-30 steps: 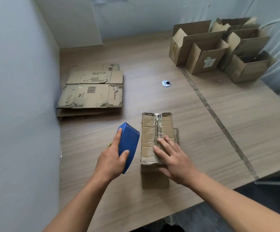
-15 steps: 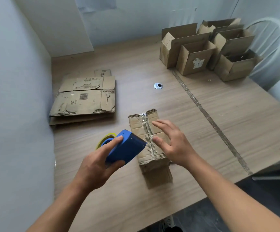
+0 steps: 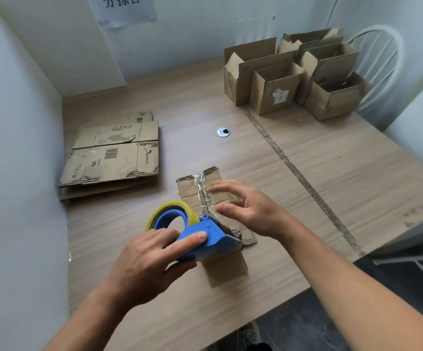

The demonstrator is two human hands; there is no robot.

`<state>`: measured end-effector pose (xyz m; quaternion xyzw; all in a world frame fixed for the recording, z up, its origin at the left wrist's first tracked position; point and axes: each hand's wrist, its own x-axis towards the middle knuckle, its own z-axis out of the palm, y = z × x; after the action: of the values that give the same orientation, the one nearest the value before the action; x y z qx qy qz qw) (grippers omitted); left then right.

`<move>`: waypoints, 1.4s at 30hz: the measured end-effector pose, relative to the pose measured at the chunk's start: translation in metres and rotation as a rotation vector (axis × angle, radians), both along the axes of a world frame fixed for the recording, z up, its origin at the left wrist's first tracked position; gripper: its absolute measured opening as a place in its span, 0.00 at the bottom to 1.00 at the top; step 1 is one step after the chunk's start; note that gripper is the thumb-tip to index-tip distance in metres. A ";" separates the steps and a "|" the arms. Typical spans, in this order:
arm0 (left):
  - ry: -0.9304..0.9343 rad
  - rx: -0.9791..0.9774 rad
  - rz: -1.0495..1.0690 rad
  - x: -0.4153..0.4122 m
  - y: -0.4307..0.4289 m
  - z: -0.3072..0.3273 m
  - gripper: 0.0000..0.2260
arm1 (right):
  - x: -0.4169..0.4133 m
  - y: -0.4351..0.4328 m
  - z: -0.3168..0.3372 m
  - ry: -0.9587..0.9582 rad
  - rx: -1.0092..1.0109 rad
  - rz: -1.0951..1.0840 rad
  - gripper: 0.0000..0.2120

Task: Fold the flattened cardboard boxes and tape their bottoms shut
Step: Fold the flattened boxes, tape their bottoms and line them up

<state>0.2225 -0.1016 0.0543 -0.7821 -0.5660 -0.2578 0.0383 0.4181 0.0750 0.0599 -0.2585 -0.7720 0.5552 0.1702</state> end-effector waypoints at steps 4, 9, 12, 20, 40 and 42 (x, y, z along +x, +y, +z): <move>-0.028 -0.059 0.009 0.001 0.000 0.004 0.27 | 0.010 0.006 -0.001 0.063 -0.006 -0.076 0.05; -0.074 -0.190 0.017 -0.002 -0.001 0.009 0.31 | 0.015 -0.001 -0.009 0.051 0.012 -0.079 0.04; -0.147 -0.306 0.060 -0.005 -0.003 0.013 0.33 | 0.017 -0.008 -0.018 0.010 -0.038 -0.017 0.05; -0.242 -0.495 0.069 0.001 -0.011 0.007 0.32 | 0.025 -0.020 -0.034 0.016 -0.055 -0.189 0.07; -0.421 -1.058 0.255 -0.060 0.003 -0.004 0.22 | 0.067 -0.013 -0.089 -0.157 -0.257 -0.700 0.13; -0.427 -1.072 0.265 -0.059 0.005 -0.006 0.23 | 0.068 -0.012 -0.089 -0.177 -0.239 -0.705 0.13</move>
<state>0.1635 -0.0964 0.0487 -0.5459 -0.7053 -0.0809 -0.4451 0.4861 0.0631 -0.0288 -0.5731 -0.5770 0.5244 0.2522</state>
